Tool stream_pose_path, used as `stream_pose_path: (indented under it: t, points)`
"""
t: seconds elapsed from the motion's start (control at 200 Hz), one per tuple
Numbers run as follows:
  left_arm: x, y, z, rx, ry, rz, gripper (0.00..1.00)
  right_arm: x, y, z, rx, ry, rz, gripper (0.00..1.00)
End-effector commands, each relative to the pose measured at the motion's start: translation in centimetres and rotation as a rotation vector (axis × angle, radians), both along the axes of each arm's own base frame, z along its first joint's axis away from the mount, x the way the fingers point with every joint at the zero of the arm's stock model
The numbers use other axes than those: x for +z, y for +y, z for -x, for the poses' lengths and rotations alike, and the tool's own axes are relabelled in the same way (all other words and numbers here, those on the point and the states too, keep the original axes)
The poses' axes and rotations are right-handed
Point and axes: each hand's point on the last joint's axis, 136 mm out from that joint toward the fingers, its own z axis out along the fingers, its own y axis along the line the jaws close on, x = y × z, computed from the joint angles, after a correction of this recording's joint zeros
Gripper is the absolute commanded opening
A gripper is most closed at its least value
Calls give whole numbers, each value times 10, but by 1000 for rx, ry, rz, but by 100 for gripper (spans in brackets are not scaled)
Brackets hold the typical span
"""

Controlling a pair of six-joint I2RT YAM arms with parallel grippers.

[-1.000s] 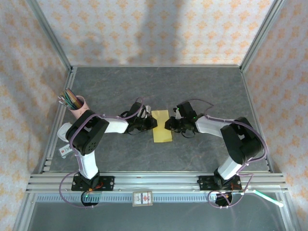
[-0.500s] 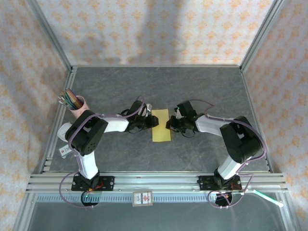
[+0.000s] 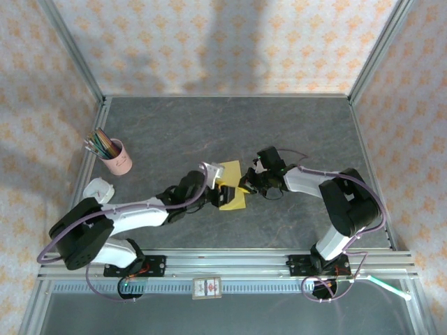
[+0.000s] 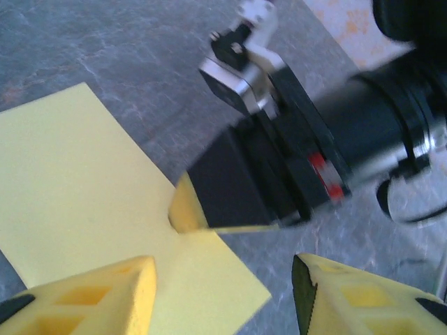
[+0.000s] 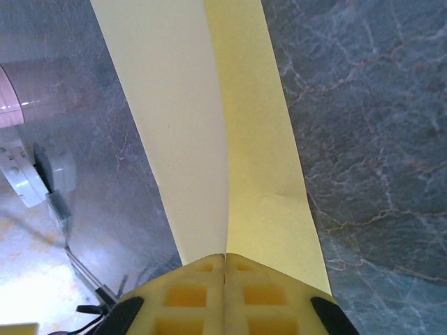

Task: Fold a paper plane with a square sheet of paper (pick it up from the middle)
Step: Fold the triangle a second time at the center of the table.

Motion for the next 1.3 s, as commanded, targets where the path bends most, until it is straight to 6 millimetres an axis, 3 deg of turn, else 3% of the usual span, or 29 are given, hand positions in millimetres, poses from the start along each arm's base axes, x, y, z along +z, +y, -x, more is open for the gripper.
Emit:
stream_pose_path:
  t: [0.0,0.2,0.651,0.921,1.296]
  points:
    - [13,0,7,-5,-194,-53,57,-2,-1,3,-25,51,-30,2]
    - [-4,-9,27,-61,-293,-166,61,0,-1,2,-32,63,-42,2]
    - [-33,-30,13,-51,-357,-391,63,-1,-1,4,-36,73,-61,1]
    - [-44,-33,9,-59,-345,-437,50,-2,-2,4,-38,77,-61,1]
    - [-44,-37,9,-58,-334,-424,16,-5,-4,4,-46,77,-53,1]
